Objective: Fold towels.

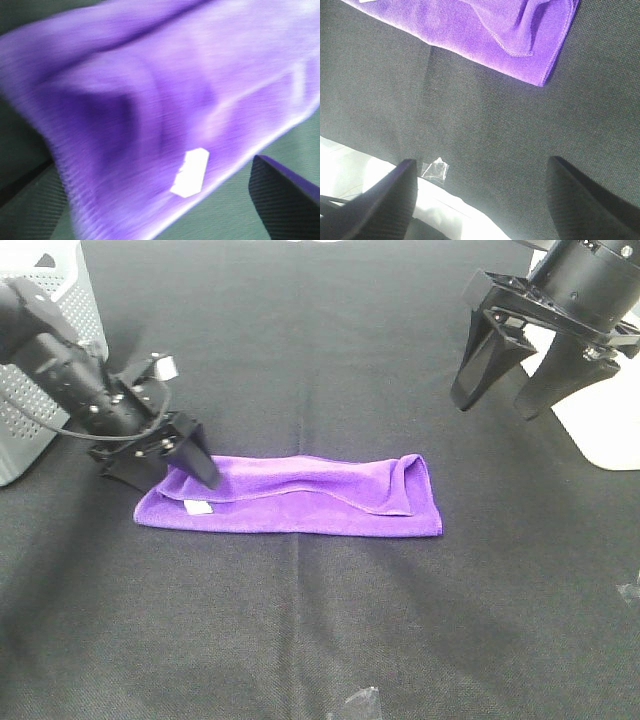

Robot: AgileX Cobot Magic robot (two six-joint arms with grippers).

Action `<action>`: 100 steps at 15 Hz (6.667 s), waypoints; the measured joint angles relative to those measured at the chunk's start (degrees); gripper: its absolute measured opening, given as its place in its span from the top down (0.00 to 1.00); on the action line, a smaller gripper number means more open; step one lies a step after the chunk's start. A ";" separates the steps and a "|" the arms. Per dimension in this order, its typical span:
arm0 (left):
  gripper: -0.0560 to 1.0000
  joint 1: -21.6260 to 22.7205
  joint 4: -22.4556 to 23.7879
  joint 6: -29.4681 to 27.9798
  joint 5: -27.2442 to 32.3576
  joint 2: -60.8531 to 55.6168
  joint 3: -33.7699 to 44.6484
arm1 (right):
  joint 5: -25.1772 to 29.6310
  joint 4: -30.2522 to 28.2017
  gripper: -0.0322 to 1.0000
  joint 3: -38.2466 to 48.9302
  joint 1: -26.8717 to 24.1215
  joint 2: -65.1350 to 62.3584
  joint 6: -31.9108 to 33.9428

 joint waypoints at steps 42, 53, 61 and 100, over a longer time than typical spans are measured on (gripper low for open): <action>0.90 -22.35 12.78 -21.31 9.57 13.06 -43.43 | 0.17 0.46 0.31 0.00 0.00 -17.93 -1.03; 0.23 -32.60 3.09 -28.71 4.98 18.51 -53.23 | 0.23 0.46 0.31 0.00 0.00 -20.34 -1.03; 0.22 -26.93 15.18 -31.11 9.85 16.67 -60.28 | 0.23 -1.15 0.31 1.78 0.00 -24.75 -0.92; 0.22 5.39 33.58 -32.83 3.72 -132.41 60.16 | -5.96 -12.55 0.31 53.69 0.00 -96.83 4.93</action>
